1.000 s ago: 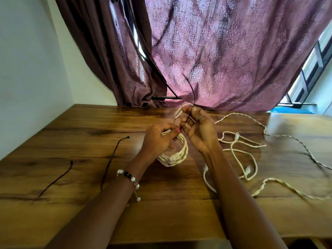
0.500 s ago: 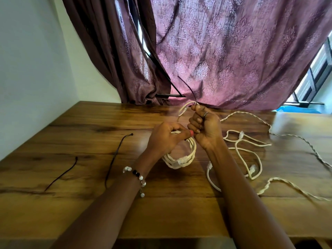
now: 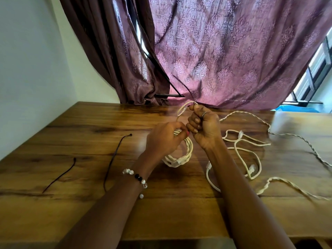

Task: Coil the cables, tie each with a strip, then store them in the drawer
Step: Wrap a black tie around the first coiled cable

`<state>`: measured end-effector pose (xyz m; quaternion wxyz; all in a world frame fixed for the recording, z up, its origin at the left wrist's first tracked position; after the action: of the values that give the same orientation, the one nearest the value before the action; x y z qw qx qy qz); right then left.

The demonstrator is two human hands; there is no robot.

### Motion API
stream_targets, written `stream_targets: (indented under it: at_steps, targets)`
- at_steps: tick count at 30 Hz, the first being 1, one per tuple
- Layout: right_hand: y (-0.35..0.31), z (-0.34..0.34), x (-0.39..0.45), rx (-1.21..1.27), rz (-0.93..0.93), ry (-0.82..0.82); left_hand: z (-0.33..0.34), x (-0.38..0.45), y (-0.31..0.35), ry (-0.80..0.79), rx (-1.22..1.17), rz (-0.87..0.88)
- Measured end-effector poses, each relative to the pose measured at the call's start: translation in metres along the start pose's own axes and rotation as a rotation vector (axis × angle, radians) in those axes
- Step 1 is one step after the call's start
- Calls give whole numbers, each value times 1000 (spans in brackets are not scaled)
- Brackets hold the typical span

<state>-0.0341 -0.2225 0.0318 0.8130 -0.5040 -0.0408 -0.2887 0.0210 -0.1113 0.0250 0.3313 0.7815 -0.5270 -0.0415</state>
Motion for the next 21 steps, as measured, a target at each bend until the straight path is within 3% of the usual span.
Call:
stream_targets:
  at_steps: [7, 13, 15, 18, 21]
  targets:
    - [1, 5, 0, -61, -3, -13, 5, 2, 3, -51, 265, 75]
    - [5, 13, 0, -78, 0, -46, -6, -3, 9, 71, 411, 27]
    - [5, 13, 0, -64, -4, -57, -5, -2, 8, 18, 296, 37]
    - [4, 13, -1, -61, -4, -59, 0, 0, -2, -114, -128, 4]
    - [3, 14, -1, -52, 0, -45, 3, 0, -8, -107, -355, -21]
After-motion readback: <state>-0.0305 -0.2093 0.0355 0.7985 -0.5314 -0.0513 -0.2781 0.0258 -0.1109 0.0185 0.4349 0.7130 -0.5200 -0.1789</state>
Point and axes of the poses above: each hand's wrist, its own x-axis towards the middle knuckle, its own z-axis out of the palm, y = z × x, the point moved 8 cm from there along x, towards the middle knuckle, and after that the axes turned 14 degrees about -y, right-handed, at the moved point
